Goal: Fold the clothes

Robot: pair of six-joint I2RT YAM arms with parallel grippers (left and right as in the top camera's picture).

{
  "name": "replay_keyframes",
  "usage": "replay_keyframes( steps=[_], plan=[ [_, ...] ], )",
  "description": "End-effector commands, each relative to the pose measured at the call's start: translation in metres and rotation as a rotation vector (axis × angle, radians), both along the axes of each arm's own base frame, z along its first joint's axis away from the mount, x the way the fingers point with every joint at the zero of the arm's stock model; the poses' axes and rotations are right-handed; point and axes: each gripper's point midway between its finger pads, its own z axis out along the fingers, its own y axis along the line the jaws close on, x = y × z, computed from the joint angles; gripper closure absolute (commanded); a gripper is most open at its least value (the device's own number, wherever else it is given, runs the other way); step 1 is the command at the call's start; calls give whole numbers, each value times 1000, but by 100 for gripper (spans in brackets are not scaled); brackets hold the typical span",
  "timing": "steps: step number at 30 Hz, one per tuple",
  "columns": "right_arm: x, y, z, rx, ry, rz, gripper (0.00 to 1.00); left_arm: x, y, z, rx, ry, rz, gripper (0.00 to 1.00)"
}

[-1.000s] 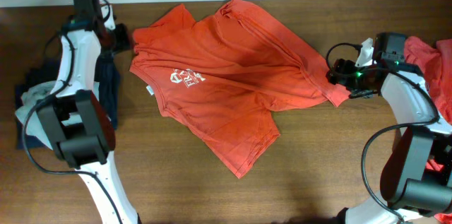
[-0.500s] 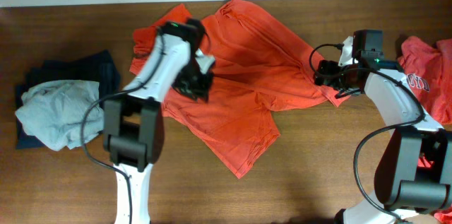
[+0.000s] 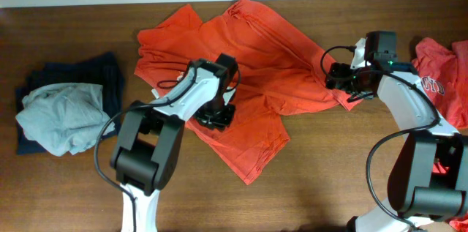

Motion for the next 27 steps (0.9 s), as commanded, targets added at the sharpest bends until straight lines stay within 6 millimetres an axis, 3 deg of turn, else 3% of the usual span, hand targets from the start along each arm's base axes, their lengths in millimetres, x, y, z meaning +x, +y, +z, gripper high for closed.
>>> replay_keyframes(
  steps=[1,6,11,16,20,22,27],
  plan=[
    [4,-1,12,-18,-29,3,19,-57,68,-65,211,211,220,80],
    [4,-1,12,-18,-30,4,19,-70,120,-72,228,295,416,80],
    [5,-1,12,-20,-31,10,16,-64,148,-70,206,300,519,80],
    [2,8,7,-62,-33,125,15,-39,184,-37,191,170,623,80],
    [0,25,-12,-82,6,207,16,-24,199,-6,152,63,628,79],
    [-9,47,-33,-91,73,297,20,-16,200,13,132,-2,621,75],
    [-25,97,-41,-127,103,519,19,-13,197,19,133,-27,602,75]
  ],
)
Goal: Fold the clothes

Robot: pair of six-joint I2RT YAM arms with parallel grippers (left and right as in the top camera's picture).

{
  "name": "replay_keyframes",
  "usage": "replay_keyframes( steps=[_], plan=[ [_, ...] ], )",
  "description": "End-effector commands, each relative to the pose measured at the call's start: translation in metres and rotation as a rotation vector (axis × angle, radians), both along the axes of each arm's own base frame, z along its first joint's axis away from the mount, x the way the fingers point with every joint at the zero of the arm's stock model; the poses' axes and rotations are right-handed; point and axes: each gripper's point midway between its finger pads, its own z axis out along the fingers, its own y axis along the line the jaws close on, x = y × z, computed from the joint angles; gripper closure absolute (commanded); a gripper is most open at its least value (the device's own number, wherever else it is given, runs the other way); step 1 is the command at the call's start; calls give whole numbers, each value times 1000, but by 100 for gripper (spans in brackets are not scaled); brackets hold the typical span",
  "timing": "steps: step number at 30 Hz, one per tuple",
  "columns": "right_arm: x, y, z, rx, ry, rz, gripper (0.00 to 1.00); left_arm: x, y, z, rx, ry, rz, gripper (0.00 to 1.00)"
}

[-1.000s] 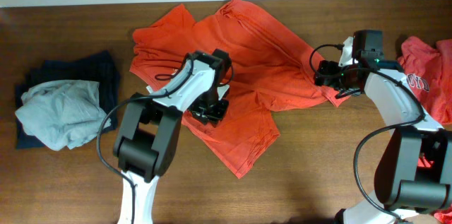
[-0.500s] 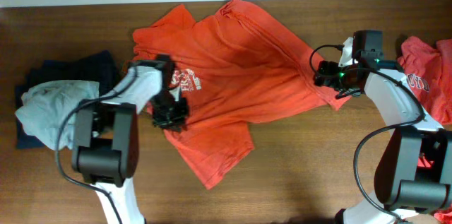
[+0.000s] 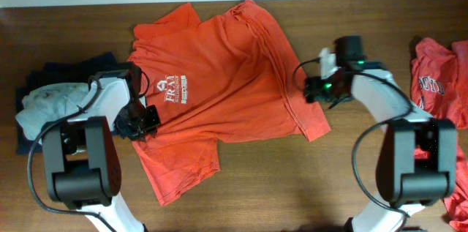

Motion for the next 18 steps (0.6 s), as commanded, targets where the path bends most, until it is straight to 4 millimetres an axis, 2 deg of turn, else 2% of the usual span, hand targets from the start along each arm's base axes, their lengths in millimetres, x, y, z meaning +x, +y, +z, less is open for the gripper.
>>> replay_keyframes(
  steps=[1,5,9,13,16,18],
  plan=[
    [-10,36,-3,-52,4,180,19,2,6,8,52,-28,-45,75],
    [-25,36,-10,-168,62,180,19,4,5,8,52,-37,-45,74],
    [-33,44,-14,-167,77,182,19,7,6,8,53,-48,-44,74],
    [-38,37,-28,-234,75,142,28,8,6,8,53,-52,-44,74],
    [-41,36,-33,-237,89,143,43,8,6,8,53,-53,-44,74],
    [-39,28,-32,-275,84,93,57,8,6,8,53,-55,-44,75]
  ],
)
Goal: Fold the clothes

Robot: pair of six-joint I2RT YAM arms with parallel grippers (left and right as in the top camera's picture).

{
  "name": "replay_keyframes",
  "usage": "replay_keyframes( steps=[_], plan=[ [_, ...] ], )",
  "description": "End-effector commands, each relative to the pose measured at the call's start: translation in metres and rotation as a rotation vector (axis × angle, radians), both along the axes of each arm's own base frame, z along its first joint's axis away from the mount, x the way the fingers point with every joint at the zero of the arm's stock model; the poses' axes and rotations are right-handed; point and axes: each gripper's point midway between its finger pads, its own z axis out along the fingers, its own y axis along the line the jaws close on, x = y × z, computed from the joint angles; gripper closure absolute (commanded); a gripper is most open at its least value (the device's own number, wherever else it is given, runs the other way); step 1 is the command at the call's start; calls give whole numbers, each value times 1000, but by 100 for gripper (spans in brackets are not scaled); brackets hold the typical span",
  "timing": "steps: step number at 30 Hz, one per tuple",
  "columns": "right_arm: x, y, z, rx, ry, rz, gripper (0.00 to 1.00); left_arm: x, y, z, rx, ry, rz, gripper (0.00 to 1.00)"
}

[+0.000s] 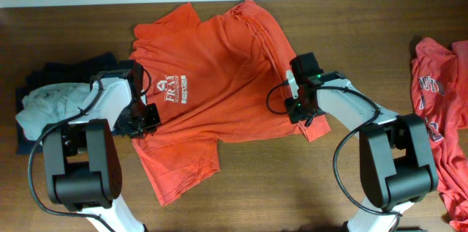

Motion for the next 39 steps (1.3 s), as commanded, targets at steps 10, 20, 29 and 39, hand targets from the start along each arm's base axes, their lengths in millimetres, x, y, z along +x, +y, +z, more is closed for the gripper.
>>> replay_keyframes(
  steps=[10,20,29,39],
  plan=[
    [19,-60,32,-26,-96,-308,96,1,6,6,36,-19,-23,74],
    [-3,8,23,69,-22,-5,37,3,6,5,36,-24,-22,74],
    [-9,5,-9,-42,35,-18,37,3,6,5,36,-24,-22,74],
    [0,-33,2,-238,-38,-177,87,3,6,5,36,-25,-23,74]
  ],
)
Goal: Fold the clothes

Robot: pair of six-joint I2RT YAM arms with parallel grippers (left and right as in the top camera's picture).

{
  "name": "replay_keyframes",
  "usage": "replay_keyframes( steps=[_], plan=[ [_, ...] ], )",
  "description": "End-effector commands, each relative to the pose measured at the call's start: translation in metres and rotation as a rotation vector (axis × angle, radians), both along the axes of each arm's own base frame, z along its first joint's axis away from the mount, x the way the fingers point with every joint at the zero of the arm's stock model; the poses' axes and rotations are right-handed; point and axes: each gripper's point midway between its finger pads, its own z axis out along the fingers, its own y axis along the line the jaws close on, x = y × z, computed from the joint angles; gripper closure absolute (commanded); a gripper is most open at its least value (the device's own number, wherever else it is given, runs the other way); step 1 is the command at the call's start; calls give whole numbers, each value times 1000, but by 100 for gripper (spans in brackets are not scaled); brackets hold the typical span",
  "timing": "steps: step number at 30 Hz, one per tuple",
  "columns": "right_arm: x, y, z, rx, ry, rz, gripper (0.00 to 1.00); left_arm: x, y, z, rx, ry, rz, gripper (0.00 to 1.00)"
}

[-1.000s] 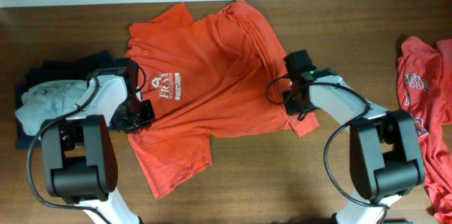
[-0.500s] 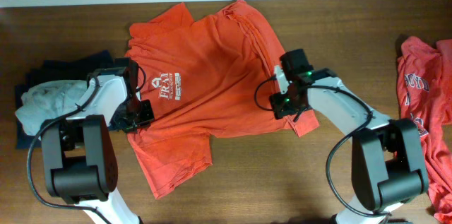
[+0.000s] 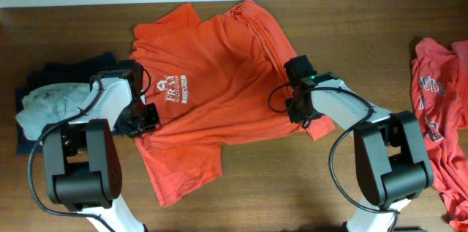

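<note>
An orange T-shirt (image 3: 219, 78) lies spread across the table with its white chest print (image 3: 172, 88) facing up. Its lower part runs down toward the front left. My left gripper (image 3: 140, 120) sits low at the shirt's left edge, just below the print. My right gripper (image 3: 296, 113) rests on the shirt's right edge, near a small flap of cloth that sticks out there. From overhead the fingers of both are hidden by the wrists, so their state does not show.
A pile of grey cloth (image 3: 55, 111) on a navy garment (image 3: 88, 67) lies at the far left, close to my left arm. A red printed garment (image 3: 439, 93) lies along the right edge. A pale wall borders the back of the table (image 3: 329, 188).
My right wrist has shifted slightly left over the shirt's right edge. The left gripper has barely moved, and the cloth beside it bulges a little more.
At first the shirt lay crumpled and print-down, with my left gripper at its middle and my right gripper at its right tip. Then it lay spread print-up, left gripper at its left edge. The right gripper has since come in to the shirt's right edge.
</note>
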Motion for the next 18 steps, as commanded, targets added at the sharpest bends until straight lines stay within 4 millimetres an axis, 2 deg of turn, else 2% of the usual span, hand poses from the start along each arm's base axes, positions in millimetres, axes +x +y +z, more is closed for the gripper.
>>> replay_keyframes(
  steps=[1,6,9,13,17,18],
  plan=[
    [6,-13,9,-82,-34,-42,91,1,2,6,13,-19,-20,74],
    [18,-20,35,-62,-101,-75,93,2,2,5,13,-22,-20,74],
    [23,-54,48,-53,-131,-184,93,2,2,5,13,-22,-20,74],
    [23,-92,46,1,-123,-305,93,2,2,5,13,-22,-20,74],
    [28,-131,45,129,-155,-447,88,2,2,5,13,-22,-20,74],
    [28,-136,45,147,-158,-463,87,2,2,5,13,-22,-20,74]
  ],
)
